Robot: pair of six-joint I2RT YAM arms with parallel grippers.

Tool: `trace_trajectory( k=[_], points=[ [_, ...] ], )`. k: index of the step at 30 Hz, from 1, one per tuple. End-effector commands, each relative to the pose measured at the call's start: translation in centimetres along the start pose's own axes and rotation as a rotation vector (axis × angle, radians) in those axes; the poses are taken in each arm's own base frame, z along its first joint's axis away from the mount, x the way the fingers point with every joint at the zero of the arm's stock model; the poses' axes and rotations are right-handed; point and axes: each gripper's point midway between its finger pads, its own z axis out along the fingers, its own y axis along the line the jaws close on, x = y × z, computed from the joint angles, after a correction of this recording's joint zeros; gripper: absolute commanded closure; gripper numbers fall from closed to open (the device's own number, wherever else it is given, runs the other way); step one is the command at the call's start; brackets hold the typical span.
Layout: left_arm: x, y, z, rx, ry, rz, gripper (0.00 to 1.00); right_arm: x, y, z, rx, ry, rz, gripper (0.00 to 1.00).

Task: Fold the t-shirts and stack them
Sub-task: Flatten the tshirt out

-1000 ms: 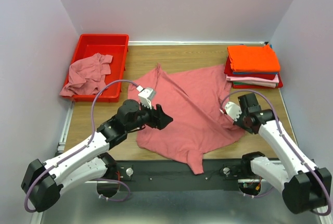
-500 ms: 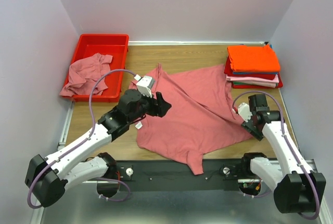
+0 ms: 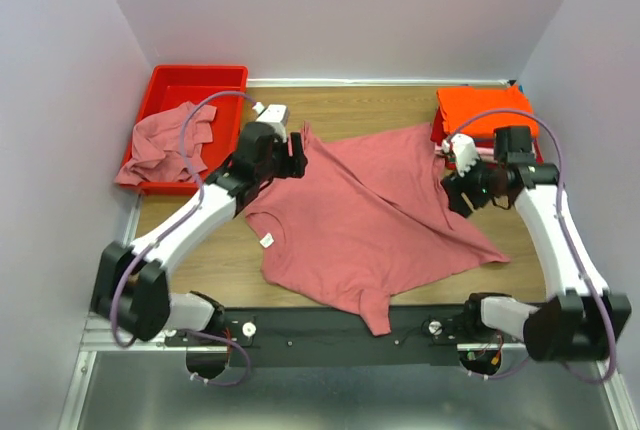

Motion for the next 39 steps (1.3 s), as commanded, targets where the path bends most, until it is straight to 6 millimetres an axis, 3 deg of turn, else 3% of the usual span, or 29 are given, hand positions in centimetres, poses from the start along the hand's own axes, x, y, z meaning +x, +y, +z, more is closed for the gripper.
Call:
trace_trajectory(
  k=[1,2,4,5,8,9,11,14,28,39],
  points=[
    [1.3,3.4,3.8,-0.162,0.146,0.131,0.28,-9.6,6.0,2.4,-0.551,-0.406,0.084,0.28],
    [1.7,4.3,5.1,-0.216,0.207,0.161,0.34,-11.0,6.3,3.2,-0.658,-0.44,0.108,0.28],
    [1.8,5.6,6.0,-0.275,0.252,0.235,0.37,-11.7,6.1,4.5,-0.727,-0.427,0.16,0.29],
    [2.1,6.3,6.9,-0.306,0.288,0.264,0.38,-11.5,6.1,5.7,-0.761,-0.391,0.196,0.32],
    [1.8,7.8,8.1,-0.37,0.34,0.347,0.43,-10.4,6.6,6.7,-0.777,-0.371,0.193,0.32],
    [2.9,8.5,9.0,-0.387,0.379,0.368,0.44,-9.5,7.2,7.0,-0.788,-0.355,0.203,0.31],
    [3.0,8.8,9.9,-0.39,0.402,0.407,0.45,-9.0,7.5,6.7,-0.775,-0.361,0.196,0.3],
    [4.8,9.3,11.6,-0.384,0.473,0.429,0.48,-8.5,7.7,6.3,-0.76,-0.361,0.216,0.3],
    [9.0,7.9,12.4,-0.278,0.575,0.442,0.51,-8.5,6.7,7.2,-0.723,-0.325,0.249,0.3],
    [11.2,8.1,12.9,-0.266,0.631,0.445,0.51,-8.3,6.7,7.6,-0.723,-0.309,0.258,0.3]
  ],
)
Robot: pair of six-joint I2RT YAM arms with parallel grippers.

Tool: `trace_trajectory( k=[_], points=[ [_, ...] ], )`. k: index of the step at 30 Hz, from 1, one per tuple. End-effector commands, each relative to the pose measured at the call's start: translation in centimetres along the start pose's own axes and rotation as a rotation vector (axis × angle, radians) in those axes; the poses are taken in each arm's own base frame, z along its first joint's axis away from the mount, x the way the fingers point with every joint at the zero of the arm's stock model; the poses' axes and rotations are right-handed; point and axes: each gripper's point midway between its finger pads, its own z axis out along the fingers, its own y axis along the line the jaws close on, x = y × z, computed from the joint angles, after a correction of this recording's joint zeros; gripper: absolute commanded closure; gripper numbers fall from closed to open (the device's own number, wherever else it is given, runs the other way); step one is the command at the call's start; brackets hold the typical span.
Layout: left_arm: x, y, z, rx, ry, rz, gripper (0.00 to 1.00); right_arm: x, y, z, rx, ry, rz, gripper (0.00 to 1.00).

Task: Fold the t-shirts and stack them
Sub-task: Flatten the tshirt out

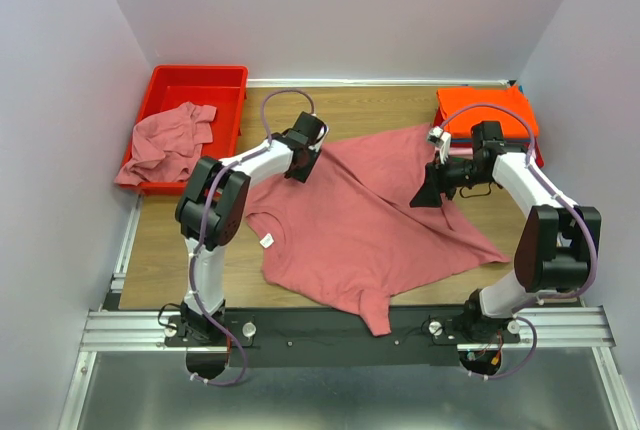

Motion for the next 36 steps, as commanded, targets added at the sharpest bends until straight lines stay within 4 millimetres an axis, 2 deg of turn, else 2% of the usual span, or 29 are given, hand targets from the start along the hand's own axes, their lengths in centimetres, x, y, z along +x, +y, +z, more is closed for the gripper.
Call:
trace_trajectory(
  k=[1,7,14,36],
  points=[
    [1.2,-0.7,0.8,0.026,0.046,0.023,0.51,-0.3,-0.6,0.0,0.012,-0.005,0.004,0.3],
    [1.8,-0.2,1.7,-0.013,0.076,0.03,0.52,-0.2,-0.7,0.0,0.012,-0.003,0.006,0.3],
    [1.2,0.0,1.4,-0.02,0.06,0.026,0.62,-0.2,-0.7,0.0,0.011,-0.003,0.009,0.3],
    [-1.0,0.3,-1.1,0.0,-0.002,0.034,0.59,-0.1,-0.7,0.1,0.007,-0.001,0.014,0.3]
  ],
)
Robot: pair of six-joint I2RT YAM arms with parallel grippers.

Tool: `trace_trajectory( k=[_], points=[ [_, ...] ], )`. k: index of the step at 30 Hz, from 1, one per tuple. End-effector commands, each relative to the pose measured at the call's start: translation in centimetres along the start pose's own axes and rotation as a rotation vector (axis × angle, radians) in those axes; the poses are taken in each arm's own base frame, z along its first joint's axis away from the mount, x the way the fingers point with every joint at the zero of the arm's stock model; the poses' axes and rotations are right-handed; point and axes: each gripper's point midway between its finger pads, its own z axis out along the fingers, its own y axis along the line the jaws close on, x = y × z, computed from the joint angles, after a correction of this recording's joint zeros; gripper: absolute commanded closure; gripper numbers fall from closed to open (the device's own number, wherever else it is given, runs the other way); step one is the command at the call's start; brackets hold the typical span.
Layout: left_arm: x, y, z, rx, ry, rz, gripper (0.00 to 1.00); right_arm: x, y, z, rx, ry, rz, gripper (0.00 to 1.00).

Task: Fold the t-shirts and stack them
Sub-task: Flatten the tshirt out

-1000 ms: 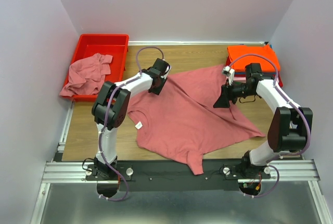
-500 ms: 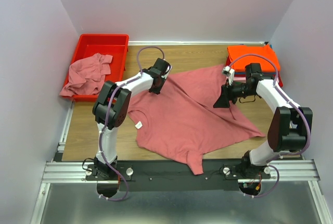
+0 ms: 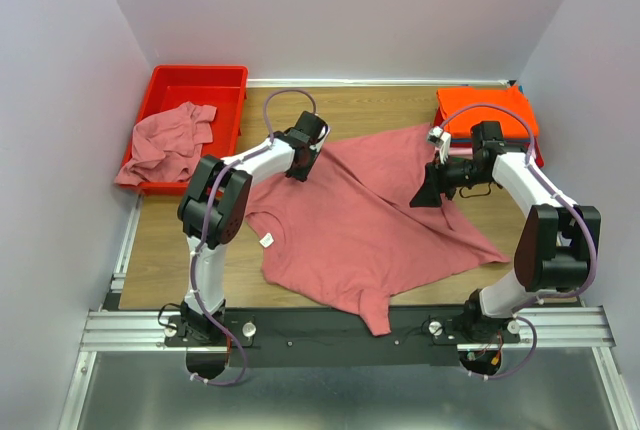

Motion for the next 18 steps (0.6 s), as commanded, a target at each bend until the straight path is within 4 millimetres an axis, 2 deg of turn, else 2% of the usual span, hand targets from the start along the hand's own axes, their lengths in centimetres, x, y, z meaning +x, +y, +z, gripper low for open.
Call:
trace_trajectory(
  k=[1,6,18],
  points=[
    [-1.3,0.4,-1.8,0.001,-0.032,0.015,0.58,-0.2,-0.6,0.0,0.008,-0.003,0.003,0.3],
    [-2.0,0.6,-2.3,0.002,-0.05,0.013,0.56,-0.3,-0.6,0.0,0.008,-0.004,0.002,0.3],
    [-1.7,0.3,-0.8,0.001,-0.023,0.02,0.56,-0.2,-0.6,0.0,0.009,-0.003,0.004,0.3]
  ],
)
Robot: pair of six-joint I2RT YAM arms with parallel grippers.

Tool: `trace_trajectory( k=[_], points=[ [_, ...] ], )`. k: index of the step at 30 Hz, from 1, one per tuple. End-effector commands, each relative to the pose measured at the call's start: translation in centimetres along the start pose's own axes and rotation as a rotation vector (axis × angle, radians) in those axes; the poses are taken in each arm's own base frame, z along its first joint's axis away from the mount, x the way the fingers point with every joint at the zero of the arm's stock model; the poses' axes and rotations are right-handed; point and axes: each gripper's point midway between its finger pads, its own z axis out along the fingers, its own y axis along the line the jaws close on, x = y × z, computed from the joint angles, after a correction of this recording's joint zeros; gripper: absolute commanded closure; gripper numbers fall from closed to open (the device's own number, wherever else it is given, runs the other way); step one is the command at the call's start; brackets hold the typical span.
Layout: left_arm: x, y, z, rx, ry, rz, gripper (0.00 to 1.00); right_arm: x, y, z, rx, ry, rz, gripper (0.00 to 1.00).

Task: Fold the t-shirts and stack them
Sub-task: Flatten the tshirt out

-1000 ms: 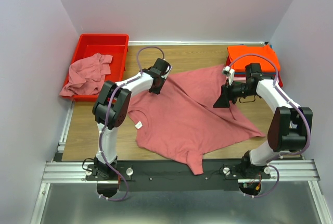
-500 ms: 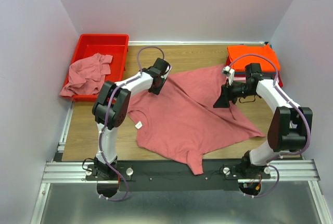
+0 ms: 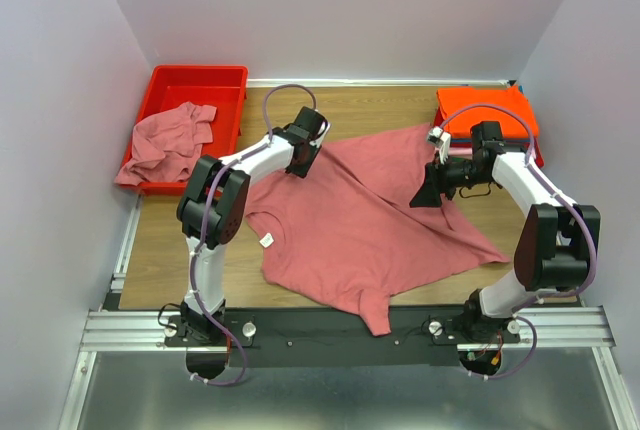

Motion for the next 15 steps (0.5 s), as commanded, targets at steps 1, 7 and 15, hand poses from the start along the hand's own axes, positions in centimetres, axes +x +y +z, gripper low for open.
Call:
trace_trajectory(
  k=[1,7,15],
  points=[
    [-0.7,0.0,0.0,0.006,-0.007,0.01,0.56,-0.3,-0.6,-0.1,0.012,-0.004,0.001,0.3],
    [0.1,-0.5,0.3,0.029,0.011,0.014,0.56,-0.3,-0.6,-0.1,0.012,-0.004,0.001,0.3],
    [1.2,-0.4,1.7,0.006,0.049,0.018,0.57,-0.3,-0.6,-0.1,0.014,-0.004,-0.001,0.3]
  ],
)
